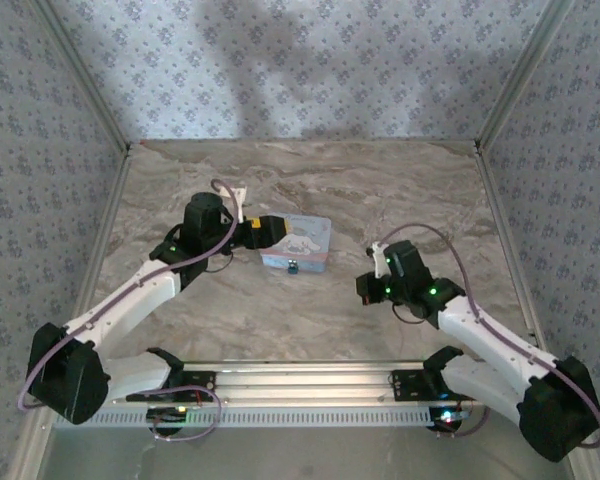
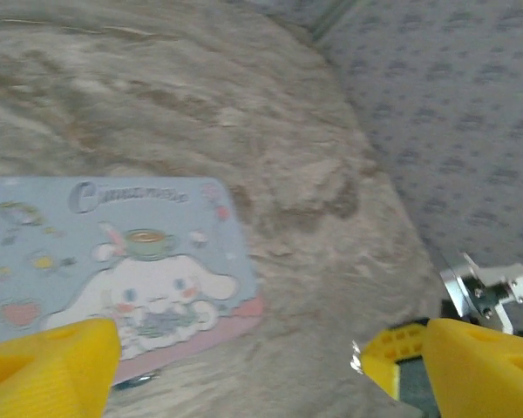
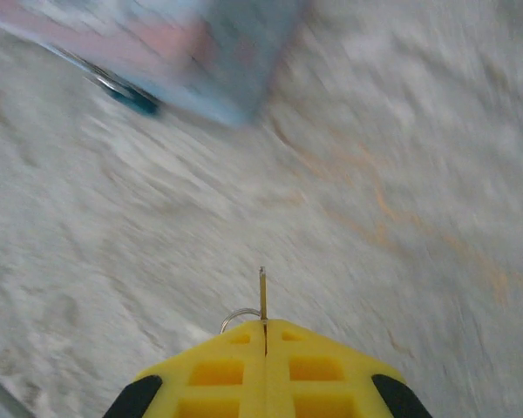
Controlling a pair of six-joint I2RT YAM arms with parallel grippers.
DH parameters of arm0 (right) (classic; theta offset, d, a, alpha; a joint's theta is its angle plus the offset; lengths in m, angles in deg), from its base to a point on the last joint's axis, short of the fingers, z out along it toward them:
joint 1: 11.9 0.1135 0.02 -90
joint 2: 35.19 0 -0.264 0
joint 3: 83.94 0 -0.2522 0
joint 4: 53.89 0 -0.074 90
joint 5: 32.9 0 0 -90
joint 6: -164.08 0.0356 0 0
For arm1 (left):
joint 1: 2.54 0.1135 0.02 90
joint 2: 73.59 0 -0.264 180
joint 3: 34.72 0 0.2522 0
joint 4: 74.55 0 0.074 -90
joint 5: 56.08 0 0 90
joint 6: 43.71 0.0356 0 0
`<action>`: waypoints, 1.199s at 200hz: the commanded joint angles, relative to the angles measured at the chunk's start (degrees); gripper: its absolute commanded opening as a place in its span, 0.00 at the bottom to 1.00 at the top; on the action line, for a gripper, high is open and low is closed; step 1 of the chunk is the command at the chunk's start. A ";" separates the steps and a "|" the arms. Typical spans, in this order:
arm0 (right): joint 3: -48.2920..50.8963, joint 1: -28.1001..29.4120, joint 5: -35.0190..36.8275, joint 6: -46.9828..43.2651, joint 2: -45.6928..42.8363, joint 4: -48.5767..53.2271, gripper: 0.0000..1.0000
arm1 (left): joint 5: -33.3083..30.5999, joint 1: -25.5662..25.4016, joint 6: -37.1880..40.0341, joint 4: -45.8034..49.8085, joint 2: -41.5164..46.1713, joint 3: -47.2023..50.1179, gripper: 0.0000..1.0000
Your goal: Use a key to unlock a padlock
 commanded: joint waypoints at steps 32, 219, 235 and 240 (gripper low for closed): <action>-9.19 0.46 -12.27 -17.88 -3.16 -4.91 0.00 | 15.22 -3.41 3.93 -8.63 0.79 0.01 0.70; -14.92 2.74 -20.47 -16.33 0.37 -8.61 0.00 | 21.53 -11.91 7.33 -11.81 -7.52 -5.78 0.30; -14.97 2.69 -20.64 -16.04 0.47 -9.25 0.00 | 21.68 -11.89 7.46 -11.62 -7.51 -5.85 0.27; -14.96 2.72 -20.63 -16.01 0.59 -9.39 0.00 | 21.70 -11.95 7.50 -11.55 -7.57 -5.87 0.26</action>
